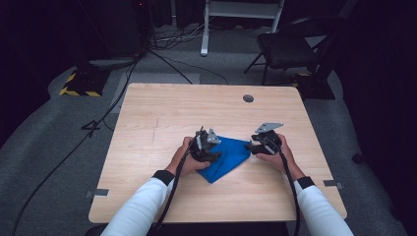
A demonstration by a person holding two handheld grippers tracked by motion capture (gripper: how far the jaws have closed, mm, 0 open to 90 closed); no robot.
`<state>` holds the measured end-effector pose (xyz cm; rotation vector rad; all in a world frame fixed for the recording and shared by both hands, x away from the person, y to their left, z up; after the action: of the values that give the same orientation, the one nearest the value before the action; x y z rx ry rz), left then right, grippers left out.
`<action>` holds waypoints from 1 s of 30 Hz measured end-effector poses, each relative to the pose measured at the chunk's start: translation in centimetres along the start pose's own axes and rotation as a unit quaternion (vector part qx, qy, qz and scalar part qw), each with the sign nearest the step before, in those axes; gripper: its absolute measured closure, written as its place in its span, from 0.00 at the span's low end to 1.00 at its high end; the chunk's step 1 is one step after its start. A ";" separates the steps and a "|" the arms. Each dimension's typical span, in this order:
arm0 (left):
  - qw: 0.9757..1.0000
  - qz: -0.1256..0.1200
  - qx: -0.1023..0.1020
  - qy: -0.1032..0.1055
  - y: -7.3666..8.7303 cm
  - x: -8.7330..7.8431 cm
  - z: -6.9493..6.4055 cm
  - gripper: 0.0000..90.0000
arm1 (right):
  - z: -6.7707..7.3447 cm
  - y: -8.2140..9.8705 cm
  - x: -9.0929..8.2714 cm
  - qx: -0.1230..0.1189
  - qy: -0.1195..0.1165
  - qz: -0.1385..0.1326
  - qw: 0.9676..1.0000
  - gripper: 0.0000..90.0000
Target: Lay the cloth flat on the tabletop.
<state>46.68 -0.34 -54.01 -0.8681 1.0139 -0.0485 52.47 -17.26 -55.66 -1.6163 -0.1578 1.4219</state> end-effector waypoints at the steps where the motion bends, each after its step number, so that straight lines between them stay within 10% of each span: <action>1: 1.000 0.001 0.001 0.002 0.4 -0.2 0.2 0.78 | 0.0 0.3 0.2 -0.002 0.000 0.009 1.000 0.55; 6: 1.000 0.002 -0.001 0.010 2.4 -1.1 1.1 0.98 | 0.7 0.6 0.4 -0.006 -0.030 0.015 0.999 0.79; 10: 1.000 -0.012 -0.013 0.010 2.5 -1.6 1.7 0.96 | 1.3 0.6 0.5 -0.021 -0.036 0.025 0.999 0.94; 17: 0.998 -0.034 -0.054 -0.002 -0.2 -0.7 0.5 0.33 | 1.5 0.6 0.5 -0.024 -0.035 0.026 0.999 0.98; 20: 0.998 -0.031 -0.057 0.008 -1.2 0.2 -0.5 0.26 | 1.5 0.6 0.5 -0.027 -0.032 0.025 0.999 0.98; 30: 1.000 0.022 -0.006 0.014 -0.6 2.5 -1.8 0.67 | 1.3 0.7 0.2 -0.036 -0.015 0.023 0.999 0.99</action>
<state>46.95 -2.86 -55.86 -0.8573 1.0597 -0.0179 51.14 -16.80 -56.08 -1.6676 -0.1919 1.4922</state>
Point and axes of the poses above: each handheld gripper's, and its own axes: x roughly forward along the jaws, y roughly out of its underside, z roughly to its left, the point moved 10 cm from there along x, roughly forward along the jaws, and after that the axes turned 13 degrees about -y, right-handed, at the moved point
